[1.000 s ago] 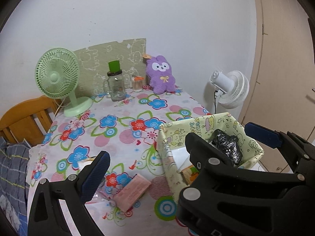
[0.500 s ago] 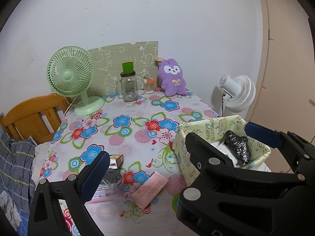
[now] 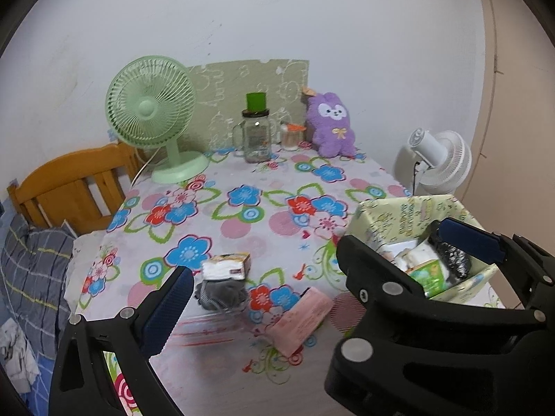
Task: Organize soft objects
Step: 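Lift both open tools out of the box toward the table items, then lower the right tool onto the dark gray glove and grasp it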
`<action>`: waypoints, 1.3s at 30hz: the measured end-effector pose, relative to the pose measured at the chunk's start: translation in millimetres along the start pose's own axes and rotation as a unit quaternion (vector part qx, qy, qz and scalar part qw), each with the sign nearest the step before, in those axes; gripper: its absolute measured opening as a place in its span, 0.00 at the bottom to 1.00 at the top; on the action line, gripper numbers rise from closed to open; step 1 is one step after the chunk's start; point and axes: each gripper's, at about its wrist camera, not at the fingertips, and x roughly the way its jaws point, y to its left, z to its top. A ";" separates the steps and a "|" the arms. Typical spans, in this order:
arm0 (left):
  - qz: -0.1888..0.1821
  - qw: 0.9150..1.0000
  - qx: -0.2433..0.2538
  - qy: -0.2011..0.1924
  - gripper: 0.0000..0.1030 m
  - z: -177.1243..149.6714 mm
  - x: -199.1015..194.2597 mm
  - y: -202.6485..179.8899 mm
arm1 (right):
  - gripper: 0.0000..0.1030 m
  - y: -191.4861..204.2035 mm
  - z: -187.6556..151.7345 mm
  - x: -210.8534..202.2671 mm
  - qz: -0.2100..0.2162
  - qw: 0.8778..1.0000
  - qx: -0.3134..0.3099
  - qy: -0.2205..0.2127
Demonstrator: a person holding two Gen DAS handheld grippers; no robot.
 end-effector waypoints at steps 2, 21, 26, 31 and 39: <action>0.003 1.000 -0.002 0.004 0.99 -2.4 2.2 4.0 | 0.89 4.1 -2.2 4.0 0.004 1.000 -0.001 0.005; 0.036 0.997 -0.036 0.053 0.99 -33.4 33.8 49.3 | 0.89 38.3 -25.2 47.4 0.020 0.999 -0.018 0.046; 0.039 0.996 -0.045 0.067 0.99 -40.0 44.0 57.5 | 0.89 46.3 -30.3 60.5 0.020 0.998 -0.023 0.060; 0.043 0.994 -0.055 0.084 0.99 -47.8 55.4 67.1 | 0.89 51.1 -35.8 73.5 0.023 0.996 -0.026 0.078; 0.050 0.991 -0.073 0.104 0.98 -56.0 71.0 82.0 | 0.89 59.5 -40.2 93.1 0.034 0.994 -0.034 0.095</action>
